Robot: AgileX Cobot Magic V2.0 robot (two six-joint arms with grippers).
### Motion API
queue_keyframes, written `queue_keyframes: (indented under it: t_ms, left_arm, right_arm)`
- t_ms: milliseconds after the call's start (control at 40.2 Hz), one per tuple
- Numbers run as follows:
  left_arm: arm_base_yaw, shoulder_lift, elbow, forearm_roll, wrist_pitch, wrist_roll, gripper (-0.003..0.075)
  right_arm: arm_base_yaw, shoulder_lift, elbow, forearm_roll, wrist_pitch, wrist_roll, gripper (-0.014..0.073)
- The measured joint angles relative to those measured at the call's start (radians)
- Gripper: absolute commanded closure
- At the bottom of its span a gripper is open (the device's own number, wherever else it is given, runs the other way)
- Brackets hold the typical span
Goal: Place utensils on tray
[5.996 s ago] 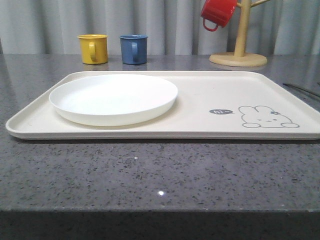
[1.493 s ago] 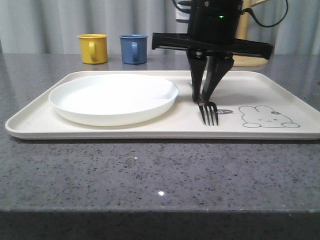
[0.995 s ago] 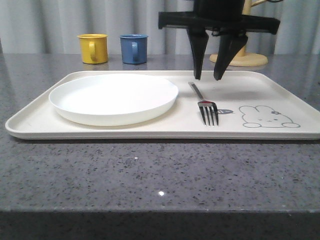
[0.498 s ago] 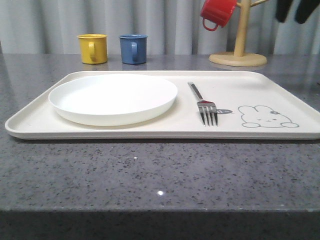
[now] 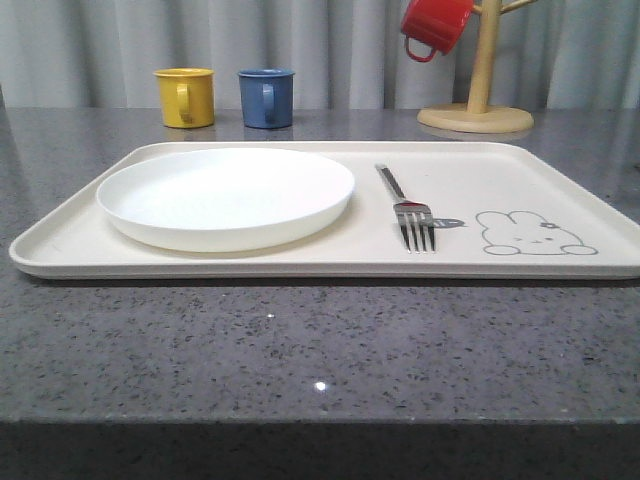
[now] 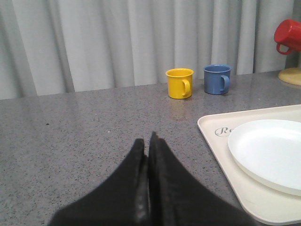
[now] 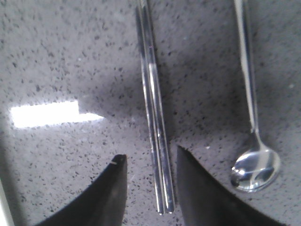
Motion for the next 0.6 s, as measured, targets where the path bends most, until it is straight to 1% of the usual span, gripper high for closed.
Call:
queue_keyframes:
  t_ms: [597]
  left_arm:
    - [-0.001, 0.0, 0.0, 0.0, 0.0, 0.0, 0.0738]
  right_arm:
    - [0.0, 0.091, 0.005, 0.0, -0.015, -0.008, 0.0298]
